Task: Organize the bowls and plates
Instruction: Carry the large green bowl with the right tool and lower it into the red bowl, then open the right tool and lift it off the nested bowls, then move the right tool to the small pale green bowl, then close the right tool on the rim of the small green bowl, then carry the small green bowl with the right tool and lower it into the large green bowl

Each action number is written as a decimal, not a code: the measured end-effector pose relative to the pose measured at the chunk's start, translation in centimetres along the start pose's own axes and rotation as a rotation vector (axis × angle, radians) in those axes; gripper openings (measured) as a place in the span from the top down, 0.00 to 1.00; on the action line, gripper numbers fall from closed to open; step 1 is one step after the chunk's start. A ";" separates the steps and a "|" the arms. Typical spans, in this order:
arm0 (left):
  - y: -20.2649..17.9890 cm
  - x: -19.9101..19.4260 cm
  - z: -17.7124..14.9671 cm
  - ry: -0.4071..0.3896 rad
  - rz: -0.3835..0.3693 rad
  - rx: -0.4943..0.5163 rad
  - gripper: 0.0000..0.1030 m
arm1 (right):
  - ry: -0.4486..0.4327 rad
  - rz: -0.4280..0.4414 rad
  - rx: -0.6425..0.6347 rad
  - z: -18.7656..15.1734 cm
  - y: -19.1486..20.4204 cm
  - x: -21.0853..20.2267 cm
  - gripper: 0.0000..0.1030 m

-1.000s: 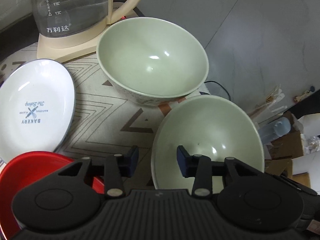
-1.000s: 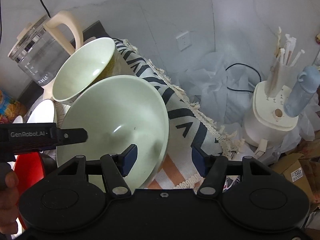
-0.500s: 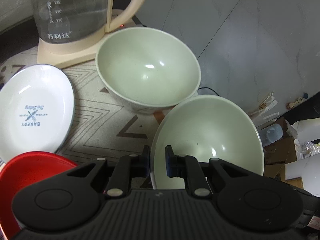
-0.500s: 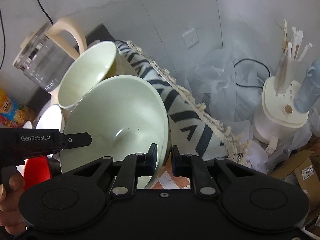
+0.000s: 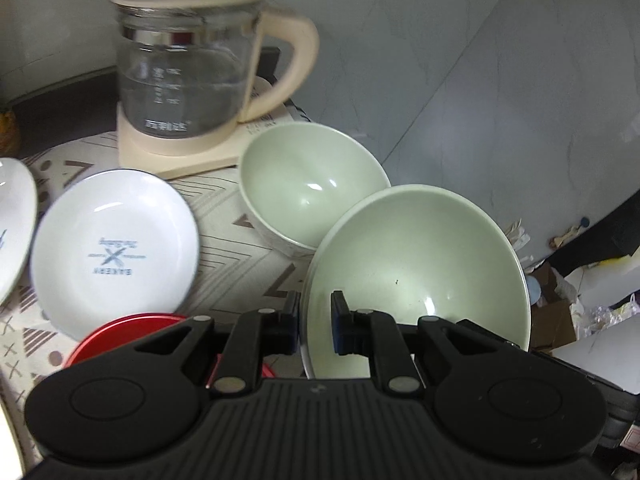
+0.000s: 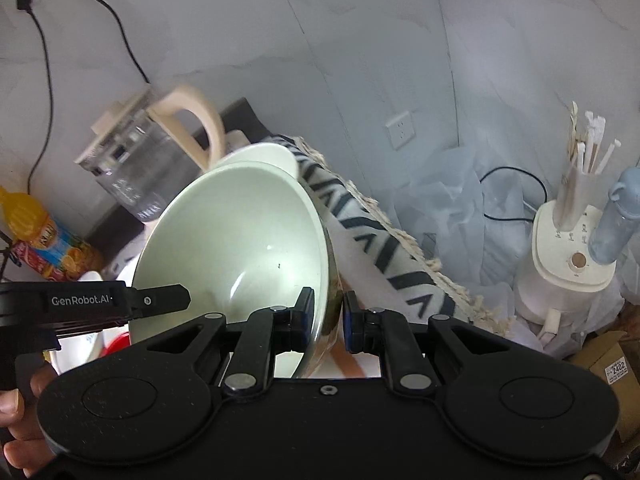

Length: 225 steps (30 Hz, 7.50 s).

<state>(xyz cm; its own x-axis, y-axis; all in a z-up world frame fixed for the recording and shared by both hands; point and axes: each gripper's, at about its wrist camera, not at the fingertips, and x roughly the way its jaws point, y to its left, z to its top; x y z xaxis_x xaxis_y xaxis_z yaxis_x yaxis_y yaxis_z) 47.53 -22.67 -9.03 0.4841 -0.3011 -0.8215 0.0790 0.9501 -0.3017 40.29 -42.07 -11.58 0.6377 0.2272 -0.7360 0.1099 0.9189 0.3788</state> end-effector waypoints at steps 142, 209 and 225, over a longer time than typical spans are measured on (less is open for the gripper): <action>5.5 3.9 5.6 -0.094 0.088 -0.219 0.25 | 0.032 0.009 -0.153 4.8 5.0 7.3 0.47; 5.4 -4.1 1.0 -0.161 0.070 -0.223 0.83 | -0.065 0.011 -0.084 1.0 9.5 2.0 0.76; 7.8 -9.0 -3.0 -0.180 0.059 -0.236 0.83 | -0.091 0.011 -0.092 -2.3 11.3 -0.5 0.76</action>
<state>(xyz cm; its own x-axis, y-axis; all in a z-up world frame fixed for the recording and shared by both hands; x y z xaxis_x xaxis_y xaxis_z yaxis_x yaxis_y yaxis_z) 41.20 -12.79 -5.46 0.6302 -0.2064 -0.7485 -0.1484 0.9142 -0.3770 39.47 -31.06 -8.21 0.7052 0.2108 -0.6769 0.0348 0.9433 0.3300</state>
